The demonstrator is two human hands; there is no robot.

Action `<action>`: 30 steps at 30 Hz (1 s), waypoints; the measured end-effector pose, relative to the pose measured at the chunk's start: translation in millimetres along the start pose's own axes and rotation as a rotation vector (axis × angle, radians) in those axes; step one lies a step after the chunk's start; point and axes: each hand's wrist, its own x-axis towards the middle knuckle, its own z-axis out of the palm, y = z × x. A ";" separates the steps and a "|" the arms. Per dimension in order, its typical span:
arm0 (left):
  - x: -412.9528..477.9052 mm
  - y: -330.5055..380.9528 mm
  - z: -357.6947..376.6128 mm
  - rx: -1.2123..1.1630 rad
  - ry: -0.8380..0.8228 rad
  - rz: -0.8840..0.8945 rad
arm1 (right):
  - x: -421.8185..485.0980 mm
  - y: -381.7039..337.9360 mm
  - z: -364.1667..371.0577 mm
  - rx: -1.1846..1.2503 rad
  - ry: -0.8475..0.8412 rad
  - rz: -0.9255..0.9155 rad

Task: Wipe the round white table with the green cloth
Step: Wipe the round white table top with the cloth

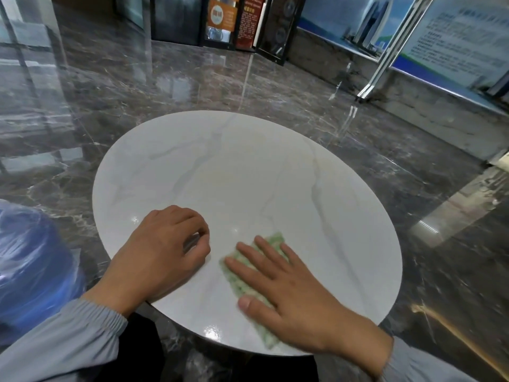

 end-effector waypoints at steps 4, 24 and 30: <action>-0.1 0.4 1.5 -0.003 -0.012 0.006 | 6.5 71.1 -22.4 -0.023 -0.032 0.298; -1.0 6.2 -2.7 0.000 -0.030 -0.019 | 14.8 78.0 -34.0 0.003 -0.086 0.505; -1.3 4.4 -2.3 -0.001 -0.023 -0.016 | 32.6 11.3 -1.3 -0.047 0.002 0.418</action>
